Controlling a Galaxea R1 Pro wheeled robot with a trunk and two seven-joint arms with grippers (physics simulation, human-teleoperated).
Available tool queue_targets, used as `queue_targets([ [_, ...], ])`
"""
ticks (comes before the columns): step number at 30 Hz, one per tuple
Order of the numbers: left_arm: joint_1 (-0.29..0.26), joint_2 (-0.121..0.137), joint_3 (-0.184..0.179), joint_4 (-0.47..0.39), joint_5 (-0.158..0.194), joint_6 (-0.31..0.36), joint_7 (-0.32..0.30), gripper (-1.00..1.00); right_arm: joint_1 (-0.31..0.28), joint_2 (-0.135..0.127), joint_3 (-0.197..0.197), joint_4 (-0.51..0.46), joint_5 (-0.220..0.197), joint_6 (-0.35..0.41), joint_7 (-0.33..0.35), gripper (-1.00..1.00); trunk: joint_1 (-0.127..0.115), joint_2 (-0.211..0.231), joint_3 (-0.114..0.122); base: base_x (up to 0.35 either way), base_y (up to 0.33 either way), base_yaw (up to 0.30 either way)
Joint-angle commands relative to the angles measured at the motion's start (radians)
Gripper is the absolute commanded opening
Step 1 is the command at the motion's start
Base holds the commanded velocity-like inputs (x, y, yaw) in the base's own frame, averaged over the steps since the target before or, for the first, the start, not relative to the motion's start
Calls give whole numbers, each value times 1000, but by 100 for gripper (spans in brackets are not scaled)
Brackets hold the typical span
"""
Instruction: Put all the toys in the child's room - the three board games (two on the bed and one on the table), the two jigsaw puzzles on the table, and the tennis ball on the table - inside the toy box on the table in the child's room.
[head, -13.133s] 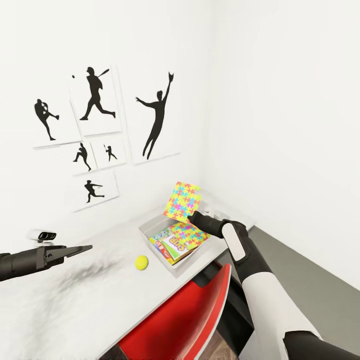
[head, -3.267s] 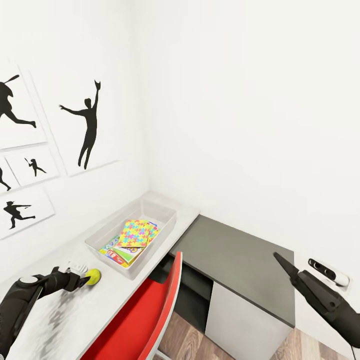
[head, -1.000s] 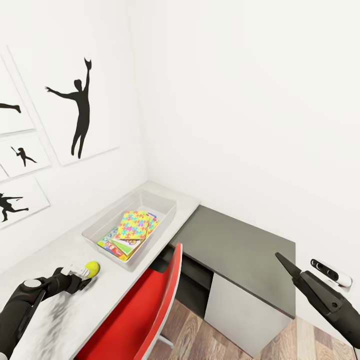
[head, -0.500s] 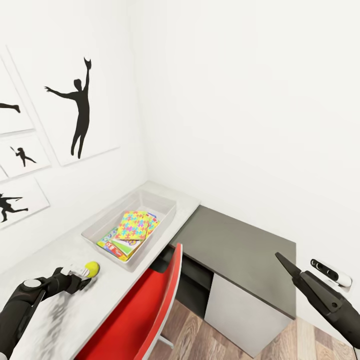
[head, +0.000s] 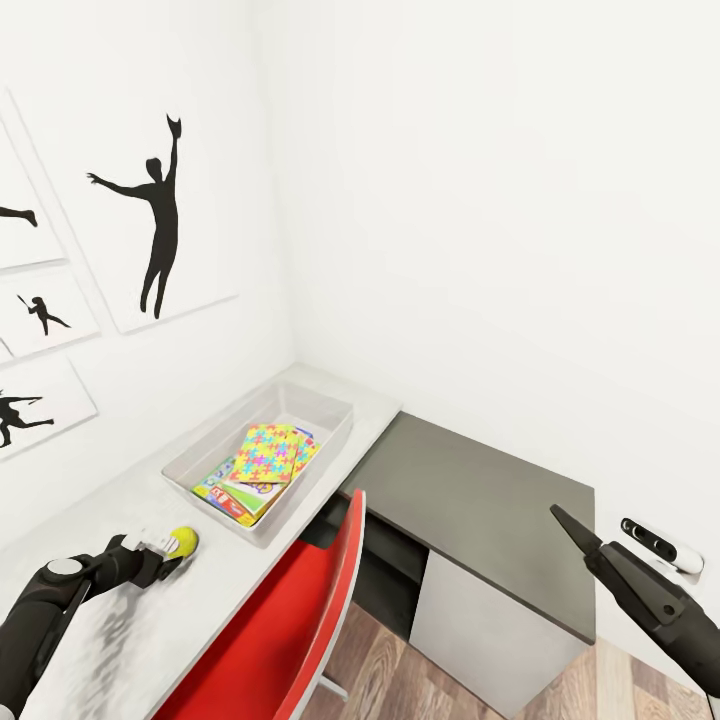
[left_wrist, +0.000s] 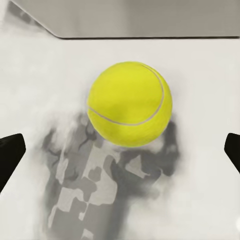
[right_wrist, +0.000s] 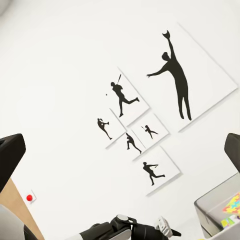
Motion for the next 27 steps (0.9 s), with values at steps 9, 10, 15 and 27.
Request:
queue_targets([
  [9,-1,-1,2,-2,-5,4,-7,100,-1,0,0,0,-2,11,2,100,1,-2,-3,39,0,0],
  [10,-1,-1,2,-1,-5,4,-7,100,-1,0,0,0,-2,11,2,100,1,-2,-3,24,0,0],
  [15,-1,-1,2,-2,-5,4,-7,100,-1,0,0,0,-2,11,2,100,1,-2,-9,11,0,0],
  [27,-1,-1,2,-1,-2,4,-7,100,-1,0,0,0,-2,11,2,100,1,-2,-28,1,0,0],
])
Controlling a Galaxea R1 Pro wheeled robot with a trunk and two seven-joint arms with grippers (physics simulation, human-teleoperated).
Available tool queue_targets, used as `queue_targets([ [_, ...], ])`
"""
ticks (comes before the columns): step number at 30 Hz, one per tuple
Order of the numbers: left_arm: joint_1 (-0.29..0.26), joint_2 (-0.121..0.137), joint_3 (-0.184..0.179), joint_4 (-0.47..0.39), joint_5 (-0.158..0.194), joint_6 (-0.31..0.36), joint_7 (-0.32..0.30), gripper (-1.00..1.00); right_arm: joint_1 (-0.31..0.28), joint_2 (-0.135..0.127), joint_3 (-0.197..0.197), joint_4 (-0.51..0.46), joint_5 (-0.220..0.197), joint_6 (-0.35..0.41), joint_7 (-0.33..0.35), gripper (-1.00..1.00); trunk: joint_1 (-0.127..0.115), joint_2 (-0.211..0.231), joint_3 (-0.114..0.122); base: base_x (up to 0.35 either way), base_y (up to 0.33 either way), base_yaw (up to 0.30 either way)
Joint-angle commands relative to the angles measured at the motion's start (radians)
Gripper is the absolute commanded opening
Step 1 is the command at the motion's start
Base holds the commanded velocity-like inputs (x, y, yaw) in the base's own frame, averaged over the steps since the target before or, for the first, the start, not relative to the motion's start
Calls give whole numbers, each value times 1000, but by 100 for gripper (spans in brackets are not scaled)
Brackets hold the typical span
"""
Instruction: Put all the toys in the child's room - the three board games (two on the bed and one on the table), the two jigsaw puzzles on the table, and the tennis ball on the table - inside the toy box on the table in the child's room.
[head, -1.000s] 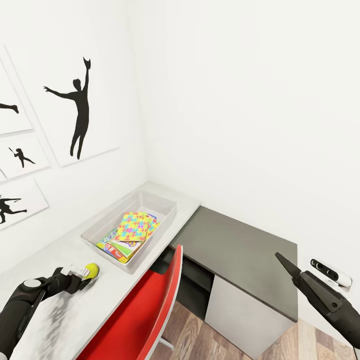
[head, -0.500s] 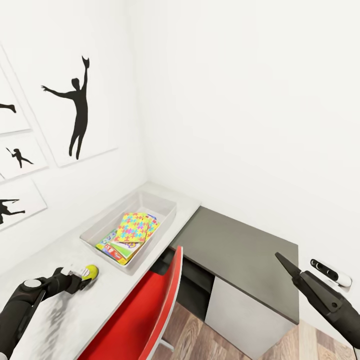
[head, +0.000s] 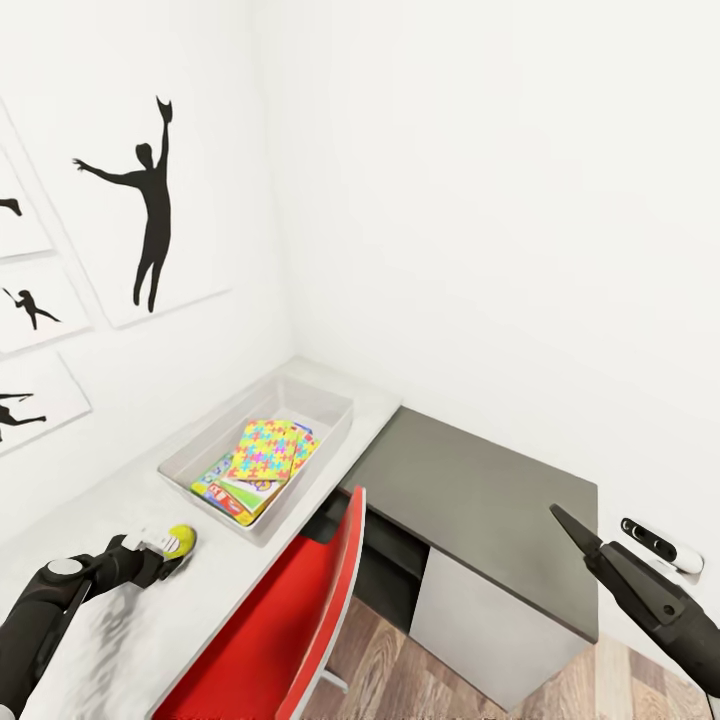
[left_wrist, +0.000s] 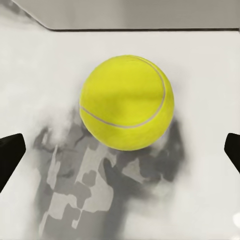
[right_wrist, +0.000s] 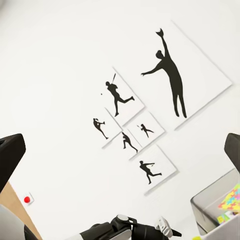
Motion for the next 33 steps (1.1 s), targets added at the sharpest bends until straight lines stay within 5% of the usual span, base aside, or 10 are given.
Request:
queue_targets([
  [1,-1,0,2,-2,-6,4,-7,100,-1,0,0,0,-2,11,2,100,1,-2,-4,0,0,0],
  [33,-5,8,8,29,8,-69,-25,100,-1,0,0,0,4,9,2,100,1,-2,-56,0,0,0],
])
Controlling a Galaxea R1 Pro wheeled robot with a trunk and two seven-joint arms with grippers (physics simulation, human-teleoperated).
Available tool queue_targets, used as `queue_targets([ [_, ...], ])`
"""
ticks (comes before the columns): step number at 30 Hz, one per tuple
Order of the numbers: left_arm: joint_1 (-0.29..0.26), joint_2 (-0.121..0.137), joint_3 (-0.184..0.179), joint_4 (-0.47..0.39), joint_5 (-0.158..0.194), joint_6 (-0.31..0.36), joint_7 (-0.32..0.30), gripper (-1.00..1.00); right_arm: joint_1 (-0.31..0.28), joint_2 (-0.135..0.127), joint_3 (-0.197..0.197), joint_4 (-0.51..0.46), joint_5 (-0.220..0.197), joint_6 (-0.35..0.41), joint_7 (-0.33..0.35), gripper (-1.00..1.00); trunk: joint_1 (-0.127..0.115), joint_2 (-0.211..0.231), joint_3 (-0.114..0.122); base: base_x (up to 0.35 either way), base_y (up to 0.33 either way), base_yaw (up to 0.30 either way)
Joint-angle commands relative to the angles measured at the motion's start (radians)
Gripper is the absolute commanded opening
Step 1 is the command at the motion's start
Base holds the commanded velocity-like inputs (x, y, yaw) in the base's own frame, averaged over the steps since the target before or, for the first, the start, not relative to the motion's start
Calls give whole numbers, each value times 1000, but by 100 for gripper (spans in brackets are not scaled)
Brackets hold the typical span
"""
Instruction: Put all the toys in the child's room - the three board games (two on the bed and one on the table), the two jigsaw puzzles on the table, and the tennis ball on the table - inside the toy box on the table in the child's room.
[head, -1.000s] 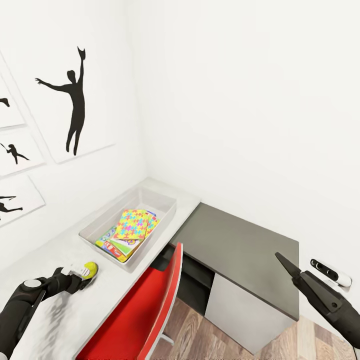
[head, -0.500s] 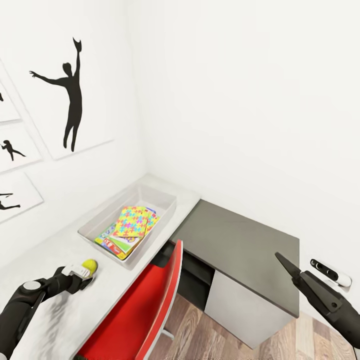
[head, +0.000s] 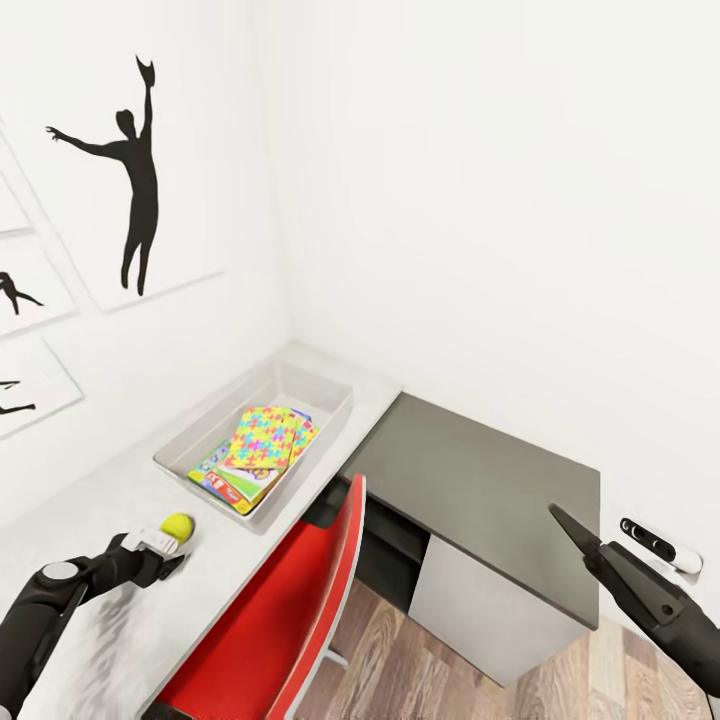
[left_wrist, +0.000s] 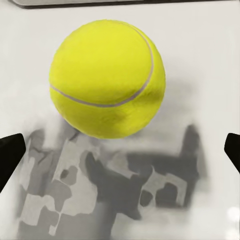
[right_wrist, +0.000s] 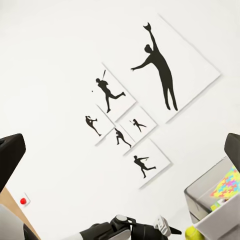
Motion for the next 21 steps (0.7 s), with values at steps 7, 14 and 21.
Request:
queue_targets([
  [7,-4,-1,4,-1,-5,6,-8,100,-1,0,0,0,-1,10,2,100,1,-2,-13,0,0,0],
  [14,-5,-3,5,0,-7,7,-7,100,-1,1,0,-1,-1,8,2,100,1,-2,-21,0,0,0],
  [21,-5,-5,5,0,-7,7,-6,100,-1,1,0,-2,-1,7,2,100,1,-2,-22,3,0,0],
])
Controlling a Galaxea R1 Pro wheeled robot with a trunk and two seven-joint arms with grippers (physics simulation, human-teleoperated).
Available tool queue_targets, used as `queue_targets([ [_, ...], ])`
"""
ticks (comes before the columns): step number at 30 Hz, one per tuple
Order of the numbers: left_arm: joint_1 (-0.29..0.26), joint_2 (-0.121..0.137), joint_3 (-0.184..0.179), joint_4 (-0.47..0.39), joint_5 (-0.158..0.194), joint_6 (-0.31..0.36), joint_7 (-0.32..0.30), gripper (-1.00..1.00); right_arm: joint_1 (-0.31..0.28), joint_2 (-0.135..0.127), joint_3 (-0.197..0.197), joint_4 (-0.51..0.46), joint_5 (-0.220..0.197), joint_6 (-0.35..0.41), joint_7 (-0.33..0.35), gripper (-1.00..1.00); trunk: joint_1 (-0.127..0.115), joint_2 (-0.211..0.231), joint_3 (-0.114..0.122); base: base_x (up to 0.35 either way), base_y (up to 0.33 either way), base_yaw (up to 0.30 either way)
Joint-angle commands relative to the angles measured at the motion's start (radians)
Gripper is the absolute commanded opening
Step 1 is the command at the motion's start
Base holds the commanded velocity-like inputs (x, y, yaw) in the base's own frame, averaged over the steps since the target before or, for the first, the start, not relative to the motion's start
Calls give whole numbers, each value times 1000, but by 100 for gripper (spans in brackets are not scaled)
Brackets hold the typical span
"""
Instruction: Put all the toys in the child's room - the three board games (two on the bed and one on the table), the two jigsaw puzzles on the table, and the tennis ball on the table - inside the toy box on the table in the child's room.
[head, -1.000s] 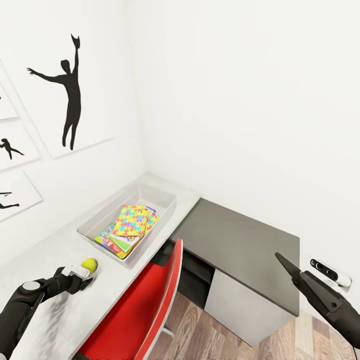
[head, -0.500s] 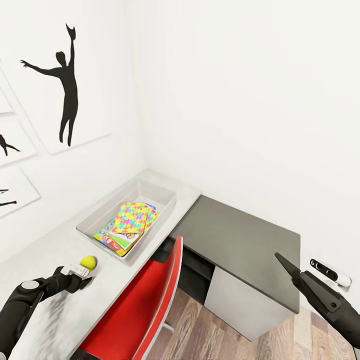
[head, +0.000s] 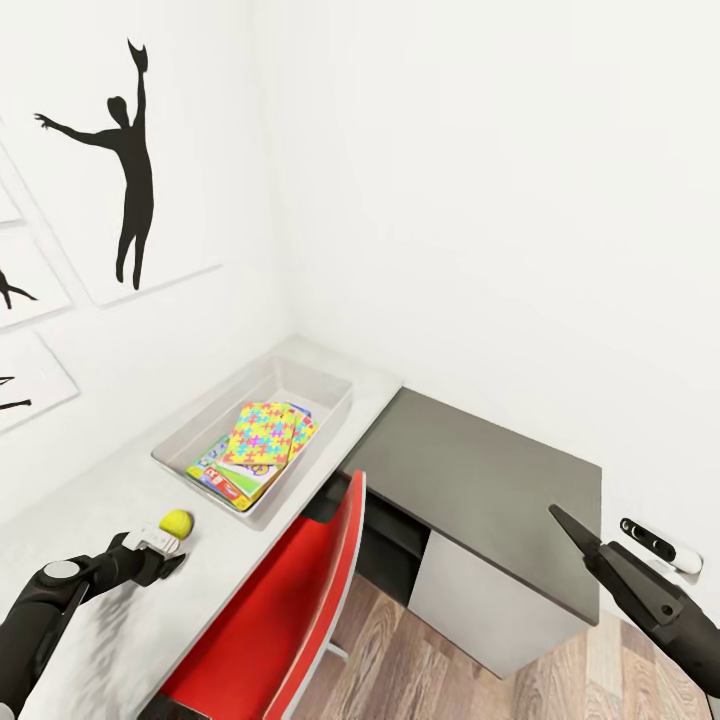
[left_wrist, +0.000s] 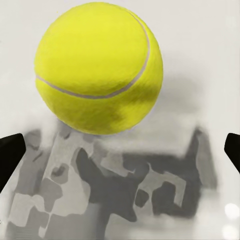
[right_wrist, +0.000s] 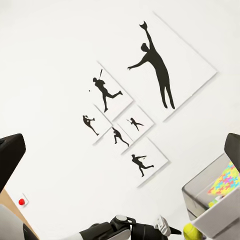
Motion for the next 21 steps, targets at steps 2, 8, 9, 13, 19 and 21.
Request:
queue_targets([
  [2,-1,-1,2,-2,-6,6,-7,100,-1,0,0,0,-1,10,2,100,1,-2,-2,83,34,0],
  [8,-1,0,2,-2,-5,5,-7,100,-1,0,0,0,-1,9,3,100,1,-2,-2,43,18,0],
  [9,-1,0,2,-2,-5,5,-7,100,-1,0,0,0,-1,9,3,100,1,-2,-2,9,4,0],
  [13,-1,0,2,-2,-5,6,-7,100,-1,1,1,0,-1,7,4,100,1,-2,-2,4,2,0],
  [19,-1,-1,2,-2,-6,6,-6,100,-1,4,1,0,-1,5,5,100,1,-2,-2,64,29,0],
  [21,-1,-1,2,-2,-6,6,-6,100,-1,4,1,0,-1,5,5,100,1,-2,-2,40,12,0],
])
